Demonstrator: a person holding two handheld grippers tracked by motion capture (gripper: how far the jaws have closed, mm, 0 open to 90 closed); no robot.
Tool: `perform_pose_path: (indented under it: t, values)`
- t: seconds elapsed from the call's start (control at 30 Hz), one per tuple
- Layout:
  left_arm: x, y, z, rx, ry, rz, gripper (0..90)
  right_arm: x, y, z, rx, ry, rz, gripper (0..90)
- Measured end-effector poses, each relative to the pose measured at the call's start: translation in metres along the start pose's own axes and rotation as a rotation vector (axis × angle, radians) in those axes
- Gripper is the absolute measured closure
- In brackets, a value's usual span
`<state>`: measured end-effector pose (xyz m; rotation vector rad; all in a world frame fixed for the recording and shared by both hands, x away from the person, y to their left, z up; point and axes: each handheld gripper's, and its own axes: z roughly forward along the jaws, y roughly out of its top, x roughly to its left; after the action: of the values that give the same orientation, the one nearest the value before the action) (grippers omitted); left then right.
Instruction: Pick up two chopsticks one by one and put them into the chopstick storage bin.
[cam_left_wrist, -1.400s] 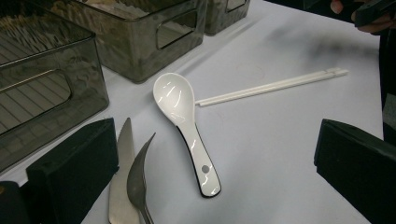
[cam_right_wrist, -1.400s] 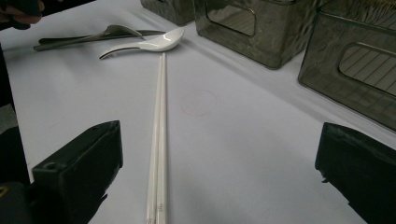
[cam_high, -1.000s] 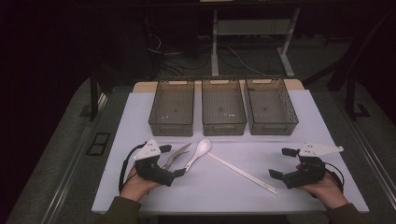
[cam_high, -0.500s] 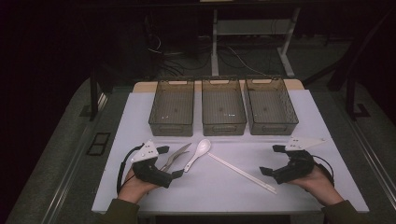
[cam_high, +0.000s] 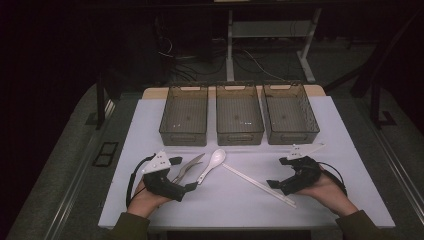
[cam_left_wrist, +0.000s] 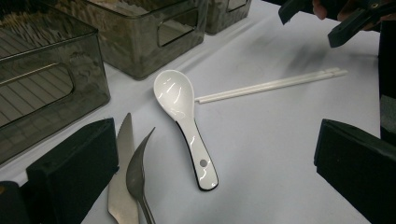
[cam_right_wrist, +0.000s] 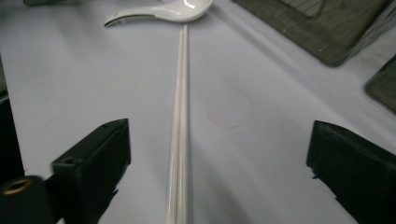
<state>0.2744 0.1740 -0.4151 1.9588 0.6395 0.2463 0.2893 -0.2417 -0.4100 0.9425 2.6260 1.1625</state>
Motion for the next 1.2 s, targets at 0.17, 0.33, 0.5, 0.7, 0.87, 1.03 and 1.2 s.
perform_pose_path:
  t: [0.17, 0.33, 0.5, 0.7, 0.87, 1.03, 1.2]
  values:
    - [0.000, 0.000, 0.000, -0.004, 0.001, -0.005, 0.0, 0.004, 0.006, 0.009, 0.063, 0.016, -0.018, 22.7]
    - [0.000, 0.000, 0.000, 0.001, -0.001, -0.002, 0.0, 0.007, 0.013, 0.016, 0.102, 0.020, -0.044, 32.7]
    - [-0.001, 0.000, 0.001, 0.005, -0.005, -0.001, 0.0, 0.008, 0.015, 0.018, 0.124, 0.016, -0.046, 44.6]
    - [0.000, 0.000, 0.001, 0.007, -0.007, 0.001, 0.0, 0.009, 0.012, 0.019, 0.175, 0.030, -0.052, 63.5]
    - [-0.001, -0.001, 0.002, 0.011, -0.006, 0.003, 0.0, 0.011, 0.009, 0.021, 0.207, 0.032, -0.068, 71.9]
    - [-0.001, 0.000, 0.002, 0.019, -0.008, 0.012, 0.0, 0.011, 0.005, 0.024, 0.222, 0.040, -0.065, 75.9]
    - [-0.001, 0.000, 0.003, 0.020, -0.010, 0.013, 0.0, 0.011, 0.004, 0.025, 0.233, 0.051, -0.064, 78.0]
